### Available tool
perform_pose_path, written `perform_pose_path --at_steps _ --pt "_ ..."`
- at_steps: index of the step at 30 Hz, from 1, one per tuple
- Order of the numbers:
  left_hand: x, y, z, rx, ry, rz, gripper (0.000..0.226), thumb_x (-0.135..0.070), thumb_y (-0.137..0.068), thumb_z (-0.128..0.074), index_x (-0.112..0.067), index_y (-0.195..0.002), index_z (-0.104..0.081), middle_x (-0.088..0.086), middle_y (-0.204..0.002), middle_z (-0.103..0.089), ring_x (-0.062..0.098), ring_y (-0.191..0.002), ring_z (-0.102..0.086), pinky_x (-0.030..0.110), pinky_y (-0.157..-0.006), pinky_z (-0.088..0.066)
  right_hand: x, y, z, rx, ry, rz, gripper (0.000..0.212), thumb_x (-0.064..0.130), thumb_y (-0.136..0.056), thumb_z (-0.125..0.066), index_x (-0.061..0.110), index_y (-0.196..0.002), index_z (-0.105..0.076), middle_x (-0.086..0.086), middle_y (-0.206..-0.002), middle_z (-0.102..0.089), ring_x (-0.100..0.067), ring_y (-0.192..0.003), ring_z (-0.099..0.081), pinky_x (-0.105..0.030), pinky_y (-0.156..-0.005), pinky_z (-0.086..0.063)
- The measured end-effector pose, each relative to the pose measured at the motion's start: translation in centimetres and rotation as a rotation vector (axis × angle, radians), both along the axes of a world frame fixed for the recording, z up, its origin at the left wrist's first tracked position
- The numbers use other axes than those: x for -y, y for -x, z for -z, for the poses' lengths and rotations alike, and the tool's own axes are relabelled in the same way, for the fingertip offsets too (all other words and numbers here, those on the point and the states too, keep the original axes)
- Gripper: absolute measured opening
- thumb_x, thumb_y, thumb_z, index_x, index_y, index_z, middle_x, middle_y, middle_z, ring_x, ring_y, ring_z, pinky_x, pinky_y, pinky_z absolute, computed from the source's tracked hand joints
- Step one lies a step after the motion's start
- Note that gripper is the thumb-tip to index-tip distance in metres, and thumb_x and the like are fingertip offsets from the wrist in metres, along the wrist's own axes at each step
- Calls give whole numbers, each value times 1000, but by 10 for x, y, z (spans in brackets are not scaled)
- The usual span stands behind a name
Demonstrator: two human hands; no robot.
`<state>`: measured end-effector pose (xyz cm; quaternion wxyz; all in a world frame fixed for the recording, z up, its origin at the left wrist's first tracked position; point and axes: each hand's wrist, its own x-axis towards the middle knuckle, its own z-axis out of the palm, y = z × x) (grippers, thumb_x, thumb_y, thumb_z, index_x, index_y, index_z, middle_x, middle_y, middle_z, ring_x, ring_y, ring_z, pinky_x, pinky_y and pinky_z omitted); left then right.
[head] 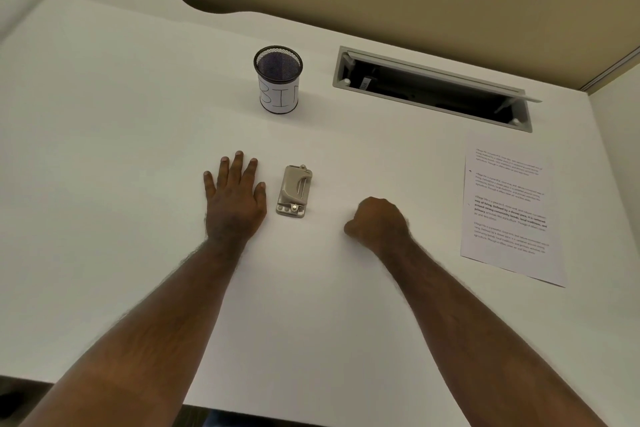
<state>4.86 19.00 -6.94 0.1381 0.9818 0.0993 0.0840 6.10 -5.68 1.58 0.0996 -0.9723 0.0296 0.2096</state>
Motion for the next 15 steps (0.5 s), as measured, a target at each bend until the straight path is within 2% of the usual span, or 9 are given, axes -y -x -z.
perform_pose_path --at_steps 3,6,11,15 --pt "1 0 0 11 7 0 51 -36 -96 -37 -18 -144 -43 9 -156 -35 31 -146 -28 58 -117 -16 37 -4 -2 -7 -334 219 19 24 -72 -64 6 -65 -66 -10 -66 -67 -21 -63 -62 -30 -60 -49" --pt "2 0 0 21 5 1 50 -35 -96 -38 -17 -143 -44 9 -156 -36 32 -145 -30 58 -116 -17 67 -9 -12 62 -564 393 14 15 -76 -66 5 -66 -68 -6 -62 -61 -17 -54 -57 -36 -61 -51" --pt "2 0 -1 22 -2 2 50 -34 -97 -39 -17 -143 -44 10 -155 -37 32 -145 -30 58 -116 -17 66 -31 -34 112 -667 371 13 12 -82 -63 7 -70 -68 -3 -66 -60 -13 -61 -55 -24 -56 -51" --pt "1 -2 -1 17 7 5 51 -35 -96 -37 -17 -143 -44 10 -156 -36 32 -145 -29 58 -116 -17 39 -56 -47 138 -713 299 13 12 -84 -62 8 -73 -69 -5 -71 -63 -15 -64 -57 -25 -57 -54"
